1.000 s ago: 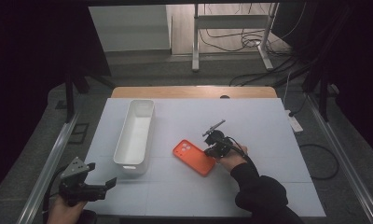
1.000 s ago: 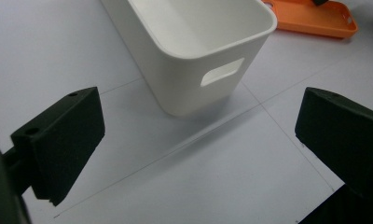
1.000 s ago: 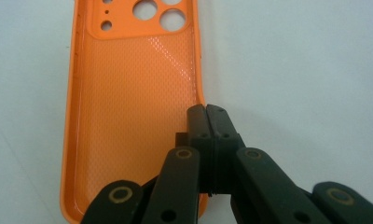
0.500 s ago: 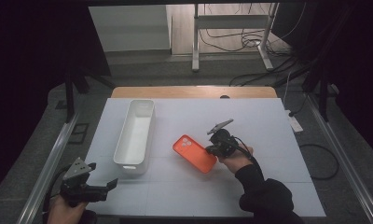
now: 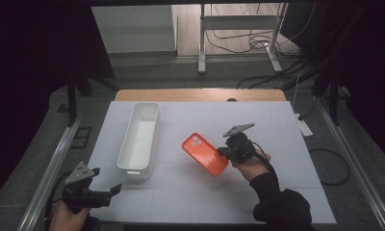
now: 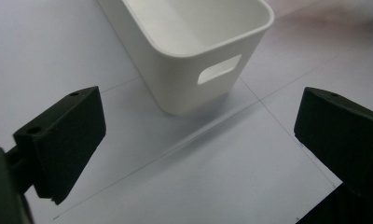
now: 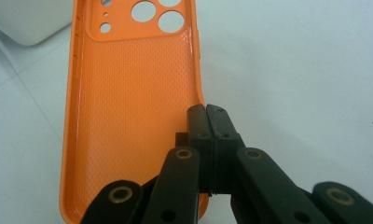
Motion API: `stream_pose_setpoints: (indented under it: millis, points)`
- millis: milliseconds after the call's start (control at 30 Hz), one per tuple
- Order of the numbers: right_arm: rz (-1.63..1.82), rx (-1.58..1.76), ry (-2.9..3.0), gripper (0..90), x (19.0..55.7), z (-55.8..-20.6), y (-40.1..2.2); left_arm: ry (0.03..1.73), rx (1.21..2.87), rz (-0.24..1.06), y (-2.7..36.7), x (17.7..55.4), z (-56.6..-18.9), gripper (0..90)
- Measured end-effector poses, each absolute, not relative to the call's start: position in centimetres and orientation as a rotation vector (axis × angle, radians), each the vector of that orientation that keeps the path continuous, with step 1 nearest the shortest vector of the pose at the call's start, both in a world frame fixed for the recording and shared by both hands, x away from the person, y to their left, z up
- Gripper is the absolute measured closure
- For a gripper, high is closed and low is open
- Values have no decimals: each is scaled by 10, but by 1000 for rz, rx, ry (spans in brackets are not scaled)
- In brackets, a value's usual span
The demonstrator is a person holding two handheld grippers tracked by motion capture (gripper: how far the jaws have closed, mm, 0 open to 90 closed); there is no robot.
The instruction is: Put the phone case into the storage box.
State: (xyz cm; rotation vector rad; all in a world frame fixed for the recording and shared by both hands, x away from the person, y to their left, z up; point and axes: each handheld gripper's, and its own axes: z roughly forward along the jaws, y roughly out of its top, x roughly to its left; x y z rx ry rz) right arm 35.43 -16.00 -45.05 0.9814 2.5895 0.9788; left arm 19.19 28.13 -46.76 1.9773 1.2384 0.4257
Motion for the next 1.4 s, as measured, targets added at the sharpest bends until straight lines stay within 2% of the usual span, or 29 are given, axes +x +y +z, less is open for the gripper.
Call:
stream_pose_setpoints:
  millis: [600,1400]
  points:
    - [1074,994,2493,892,326,-431,-184,1279,1957,409,281,194,-466,5]
    - [1127,992,2441,891,306,-421,-199,1103,1899,265,250,217,-448,0]
